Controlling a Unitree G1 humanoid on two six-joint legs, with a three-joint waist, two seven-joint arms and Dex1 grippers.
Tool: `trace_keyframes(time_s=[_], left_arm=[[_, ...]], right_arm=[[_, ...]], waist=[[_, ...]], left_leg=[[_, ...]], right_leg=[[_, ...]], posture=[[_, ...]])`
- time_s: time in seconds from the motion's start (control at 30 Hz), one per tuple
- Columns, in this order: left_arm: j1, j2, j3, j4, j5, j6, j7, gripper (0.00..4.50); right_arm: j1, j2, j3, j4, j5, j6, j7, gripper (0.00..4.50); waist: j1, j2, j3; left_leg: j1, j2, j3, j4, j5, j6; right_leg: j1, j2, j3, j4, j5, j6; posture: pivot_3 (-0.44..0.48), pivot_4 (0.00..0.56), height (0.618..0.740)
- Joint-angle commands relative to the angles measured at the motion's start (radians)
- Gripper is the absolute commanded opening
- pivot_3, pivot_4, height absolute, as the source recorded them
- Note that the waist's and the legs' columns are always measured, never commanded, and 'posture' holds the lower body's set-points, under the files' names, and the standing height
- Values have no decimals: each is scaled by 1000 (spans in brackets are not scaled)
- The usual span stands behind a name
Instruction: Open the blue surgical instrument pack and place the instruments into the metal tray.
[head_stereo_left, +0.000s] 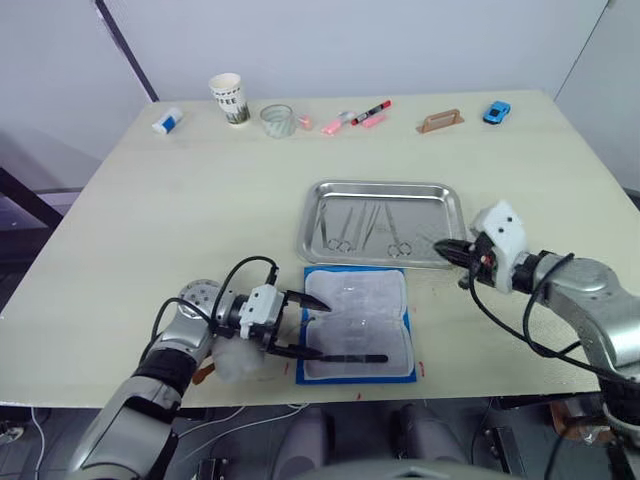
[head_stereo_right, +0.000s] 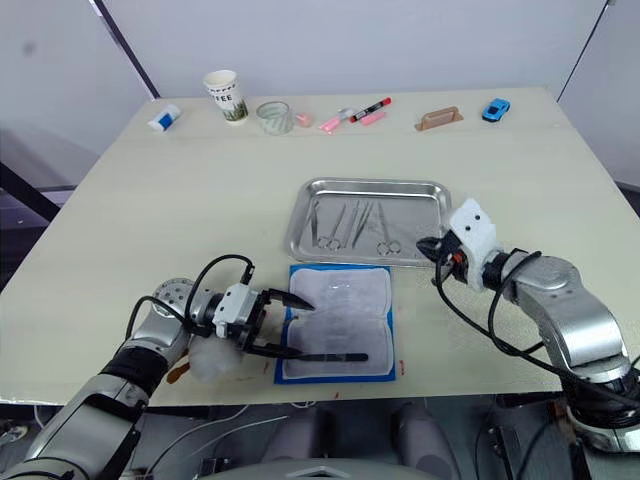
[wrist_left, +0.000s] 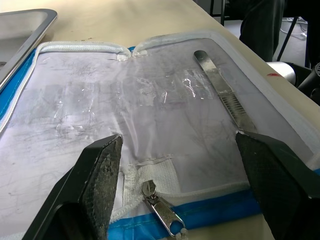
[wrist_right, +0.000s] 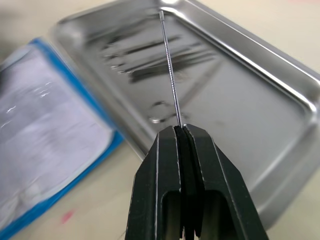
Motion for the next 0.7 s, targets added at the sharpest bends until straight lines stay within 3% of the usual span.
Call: trace_keyframes(time_s=[0.03, 0.27, 0.7], left_arm=[[40, 6, -34, 66, 88, -4, -36, 3829], [41, 2, -30, 65, 90, -2, -36, 3829], [39, 0, -23, 70, 94, -4, -36, 3829]], right_arm=[[-65, 67, -15, -3, 2, 93, -108, 62], [-175, 278, 17, 93, -100, 239, -377, 62], [-259, 485, -3, 222, -169, 336, -566, 62]], waist=[[-2, 1, -1], [-1, 3, -2], [-5, 4, -2]], left_leg=[[0, 0, 0, 0, 0, 0], [0, 0, -1, 0, 0, 0], [-1, 0, -1, 0, 0, 0]], right_leg=[[0, 0, 0, 0, 0, 0], [0, 1, 0, 1, 0, 0], [0, 1, 2, 1, 0, 0]], posture=[[0, 150, 740], [0, 150, 740], [0, 150, 740]])
